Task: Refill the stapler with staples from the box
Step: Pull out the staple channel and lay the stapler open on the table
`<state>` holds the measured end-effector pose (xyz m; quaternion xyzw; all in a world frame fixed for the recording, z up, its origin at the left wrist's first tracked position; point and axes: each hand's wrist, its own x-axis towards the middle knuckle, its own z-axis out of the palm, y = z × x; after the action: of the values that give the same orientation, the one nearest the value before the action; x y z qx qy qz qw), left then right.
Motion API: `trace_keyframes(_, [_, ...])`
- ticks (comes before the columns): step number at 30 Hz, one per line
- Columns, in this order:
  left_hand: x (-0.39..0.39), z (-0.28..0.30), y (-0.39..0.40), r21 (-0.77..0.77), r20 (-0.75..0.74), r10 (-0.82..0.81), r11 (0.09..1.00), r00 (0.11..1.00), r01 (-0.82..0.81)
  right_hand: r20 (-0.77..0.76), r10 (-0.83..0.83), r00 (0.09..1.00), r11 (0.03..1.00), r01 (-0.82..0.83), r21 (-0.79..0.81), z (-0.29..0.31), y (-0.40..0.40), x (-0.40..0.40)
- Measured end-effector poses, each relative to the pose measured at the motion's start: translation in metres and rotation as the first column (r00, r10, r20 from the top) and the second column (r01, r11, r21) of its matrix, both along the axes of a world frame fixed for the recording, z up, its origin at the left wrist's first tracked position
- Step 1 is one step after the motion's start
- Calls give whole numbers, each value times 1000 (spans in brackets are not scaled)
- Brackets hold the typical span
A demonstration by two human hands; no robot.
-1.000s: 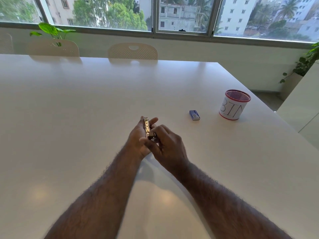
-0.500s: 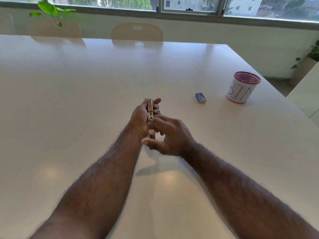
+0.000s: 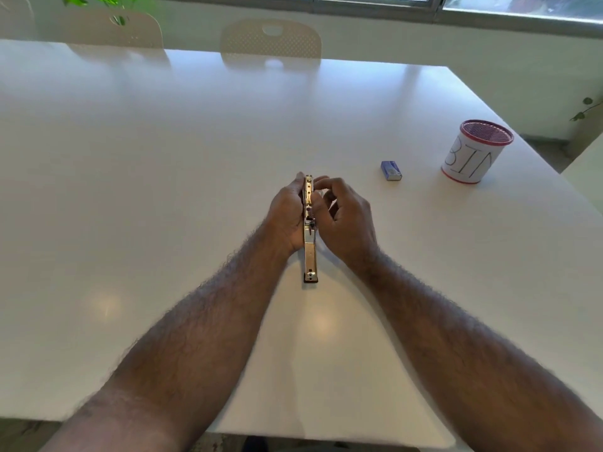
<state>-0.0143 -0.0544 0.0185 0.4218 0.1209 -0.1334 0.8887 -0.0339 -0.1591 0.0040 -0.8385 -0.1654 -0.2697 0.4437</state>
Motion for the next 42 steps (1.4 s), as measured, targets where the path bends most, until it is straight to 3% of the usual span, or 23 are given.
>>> trace_keyframes(5, [-1, 0, 1, 30, 17, -5, 1000, 1000, 4, -20, 15, 1000, 994, -17, -109, 0, 0, 1])
trace_keyframes(17, [0, 3, 1, 88, -70, -16, 996, 997, 22, -92, -35, 995, 988, 21, -152, 0, 2, -4])
trace_keyframes(30, [11, 3, -1, 73, -139, 6, 997, 990, 5, 62, -61, 996, 980, 47, 195, 11, 15, -26])
trace_keyframes(32, [10, 2, -1, 66, -120, 0, 998, 993, 8, -5, -42, 999, 950, 41, 309, 13, 14, -24])
trace_keyframes(35, [12, -1, -2, 73, -77, 19, 997, 997, -13, -259, 42, 965, 885, 84, 457, 13, 4, -11])
trace_keyframes(38, [12, -2, -4, 129, -44, -10, 992, 999, 15, -359, 27, 933, 925, 113, 362, 7, -6, 0])
trace_keyframes(42, [8, 0, -6, 142, -41, -11, 990, 999, 16, -298, -5, 954, 973, 73, 219, 2, -6, 3])
